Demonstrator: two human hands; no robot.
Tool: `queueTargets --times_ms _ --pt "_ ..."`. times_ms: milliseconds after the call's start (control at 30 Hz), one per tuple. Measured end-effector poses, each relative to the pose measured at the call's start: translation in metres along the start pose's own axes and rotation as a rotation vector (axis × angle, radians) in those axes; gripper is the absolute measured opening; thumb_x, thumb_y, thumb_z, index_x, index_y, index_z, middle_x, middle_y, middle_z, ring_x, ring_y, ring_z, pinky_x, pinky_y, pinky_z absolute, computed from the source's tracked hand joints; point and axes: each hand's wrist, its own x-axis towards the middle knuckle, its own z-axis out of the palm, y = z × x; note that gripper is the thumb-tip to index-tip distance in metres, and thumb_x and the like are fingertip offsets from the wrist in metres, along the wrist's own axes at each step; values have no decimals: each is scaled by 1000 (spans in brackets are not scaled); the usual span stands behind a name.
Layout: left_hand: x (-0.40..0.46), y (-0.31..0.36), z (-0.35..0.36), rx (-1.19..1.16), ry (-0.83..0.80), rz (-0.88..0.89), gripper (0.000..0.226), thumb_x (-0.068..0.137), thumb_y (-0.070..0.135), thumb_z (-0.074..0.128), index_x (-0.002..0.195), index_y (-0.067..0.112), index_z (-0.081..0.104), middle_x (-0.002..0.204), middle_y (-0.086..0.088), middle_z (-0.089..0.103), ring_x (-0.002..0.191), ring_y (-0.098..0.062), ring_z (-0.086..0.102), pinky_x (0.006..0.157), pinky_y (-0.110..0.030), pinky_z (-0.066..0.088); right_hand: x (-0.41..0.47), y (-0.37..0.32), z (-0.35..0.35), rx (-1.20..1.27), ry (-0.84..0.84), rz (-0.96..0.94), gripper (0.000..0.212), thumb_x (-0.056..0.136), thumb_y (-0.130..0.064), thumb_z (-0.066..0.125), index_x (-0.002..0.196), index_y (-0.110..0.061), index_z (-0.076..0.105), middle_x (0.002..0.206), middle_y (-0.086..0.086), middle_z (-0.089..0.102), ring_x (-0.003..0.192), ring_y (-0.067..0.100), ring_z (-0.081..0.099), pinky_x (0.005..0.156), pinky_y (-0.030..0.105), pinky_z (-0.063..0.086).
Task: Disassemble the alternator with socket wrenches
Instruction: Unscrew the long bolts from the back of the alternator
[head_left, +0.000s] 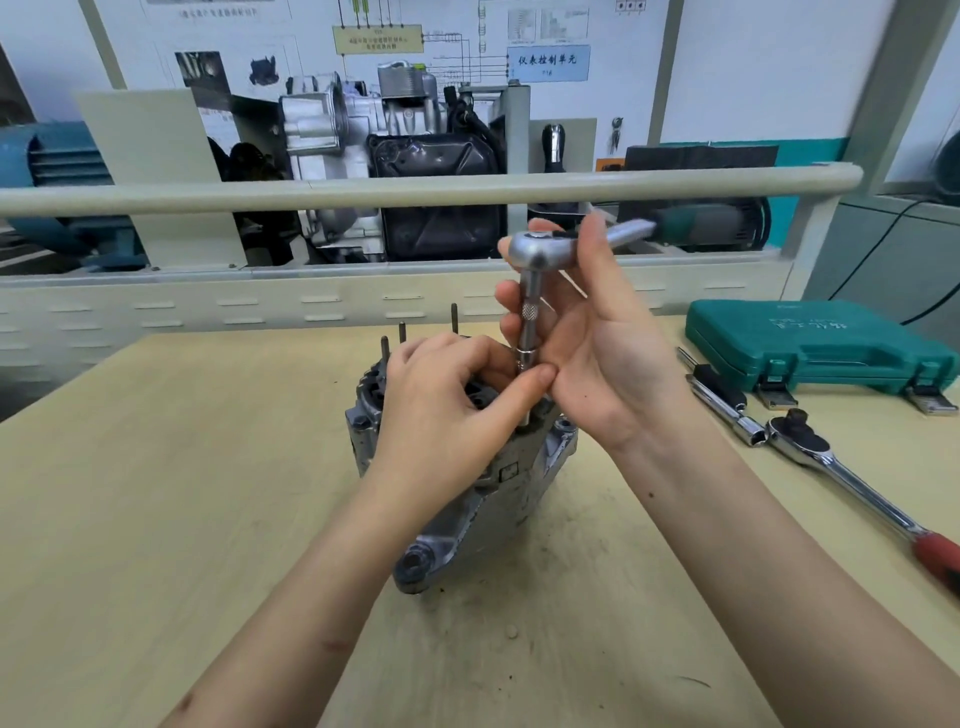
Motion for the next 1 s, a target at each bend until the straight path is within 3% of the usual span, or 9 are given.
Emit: queueTargets --times_ms 100,200,333,467,600,700,867,1000 --pt "0 0 -2 2 -21 22 26 70 53 50 58 30 47 59 17 49 73 -1 49 88 -19 27 4 0 4 -82 36 35 42 91 -43 40 78 -12 65 68 -1 70 46 7 56 44 17 46" --pt "0 -1 -5 -38 -55 35 16 70 52 46 61 39 46 63 21 50 79 8 48 92 -17 24 5 1 6 -124 6 42 44 97 -41 31 86 -9 59 63 -3 67 39 5 48 40 15 39" --pt "-1 -3 -3 -15 -33 39 21 73 38 60 59 41 44 61 21 49 76 11 47 91 -12 22 4 0 4 -88 -8 47 43 92 -43 36 84 -8 59 66 -4 67 42 5 49 42 16 41" --pt "0 -2 -1 29 -17 41 24 74 38 59 58 41 42 57 20 46 71 7 46 90 -11 21 0 -2 0 4 -47 7 41 73 -37 51 104 -12 44 70 -5 60 52 7 53 49 17 42" --pt "0 -3 0 25 -15 33 24 74 40 60 57 39 42 54 20 47 71 2 48 90 -11 22 0 -2 -2 24 -62 -42 28 69 -30 56 90 -17 44 72 -4 58 56 9 53 51 20 40" --pt "0 -3 0 14 -9 26 25 73 40 61 57 38 42 53 20 48 69 3 48 89 -14 25 0 1 0 -1 -18 -28 33 68 -39 54 89 -12 53 69 -3 65 52 7 56 49 18 43" --pt "0 -2 0 5 12 23 22 71 46 61 59 35 47 60 21 50 74 3 49 89 -14 25 5 0 3 -70 39 62 44 94 -44 33 87 -10 60 62 -5 66 42 5 50 42 15 42" --pt "-1 -4 0 1 12 22 26 73 39 60 56 38 42 56 21 48 71 7 47 89 -14 25 4 1 5 -97 20 63 40 92 -44 37 78 -14 60 65 -5 67 44 4 50 45 15 42"
